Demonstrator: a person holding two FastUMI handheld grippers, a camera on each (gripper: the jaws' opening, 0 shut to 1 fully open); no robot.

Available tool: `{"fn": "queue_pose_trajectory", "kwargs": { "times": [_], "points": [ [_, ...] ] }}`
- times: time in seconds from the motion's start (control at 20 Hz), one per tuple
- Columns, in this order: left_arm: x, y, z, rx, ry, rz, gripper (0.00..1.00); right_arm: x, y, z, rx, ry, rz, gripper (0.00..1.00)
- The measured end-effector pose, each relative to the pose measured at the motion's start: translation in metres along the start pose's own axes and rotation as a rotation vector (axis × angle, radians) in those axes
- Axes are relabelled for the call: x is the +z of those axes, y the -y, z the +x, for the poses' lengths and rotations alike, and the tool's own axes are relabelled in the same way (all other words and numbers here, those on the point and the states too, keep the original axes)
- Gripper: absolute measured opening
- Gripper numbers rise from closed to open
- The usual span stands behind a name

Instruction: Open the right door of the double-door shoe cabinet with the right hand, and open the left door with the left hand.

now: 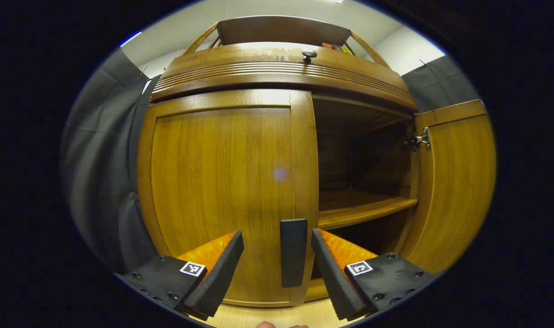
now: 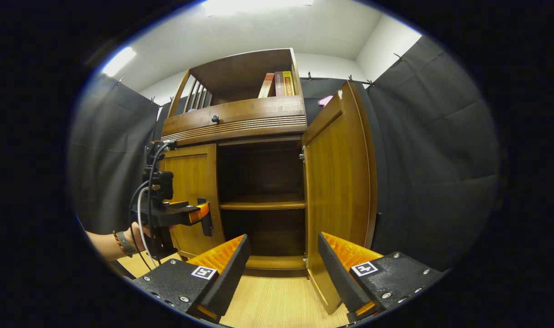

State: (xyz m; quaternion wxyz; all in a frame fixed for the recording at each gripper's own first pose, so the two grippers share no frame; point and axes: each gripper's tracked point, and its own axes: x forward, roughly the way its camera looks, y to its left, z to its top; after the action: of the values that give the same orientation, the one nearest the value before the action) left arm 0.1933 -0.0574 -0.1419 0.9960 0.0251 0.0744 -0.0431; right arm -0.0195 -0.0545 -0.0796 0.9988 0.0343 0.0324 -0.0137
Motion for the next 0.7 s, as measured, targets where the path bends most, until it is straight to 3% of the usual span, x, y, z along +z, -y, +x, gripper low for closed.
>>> {"fn": "queue_pose_trajectory", "kwargs": {
  "times": [0.25,0.4,0.5,0.6,0.7],
  "points": [
    [-0.01,-0.006,0.024,0.027,0.005,0.008,0.92,0.003,0.013,-0.007,-0.042,0.01,-0.022,0.92],
    [-0.014,0.005,0.027,-0.004,0.001,-0.018,0.88,0.002,0.021,-0.009,-0.066,0.003,-0.028,0.92],
    [-0.014,0.016,0.026,-0.043,0.006,-0.031,0.64,0.001,0.023,-0.009,-0.075,0.002,-0.028,0.92],
    [-0.016,0.018,0.027,-0.027,-0.012,-0.019,0.4,-0.001,0.022,-0.01,-0.073,-0.004,-0.023,0.92],
    [-0.016,0.019,0.028,-0.02,-0.024,-0.05,0.37,-0.001,0.02,-0.012,-0.069,-0.007,-0.027,0.92]
  ]
}}
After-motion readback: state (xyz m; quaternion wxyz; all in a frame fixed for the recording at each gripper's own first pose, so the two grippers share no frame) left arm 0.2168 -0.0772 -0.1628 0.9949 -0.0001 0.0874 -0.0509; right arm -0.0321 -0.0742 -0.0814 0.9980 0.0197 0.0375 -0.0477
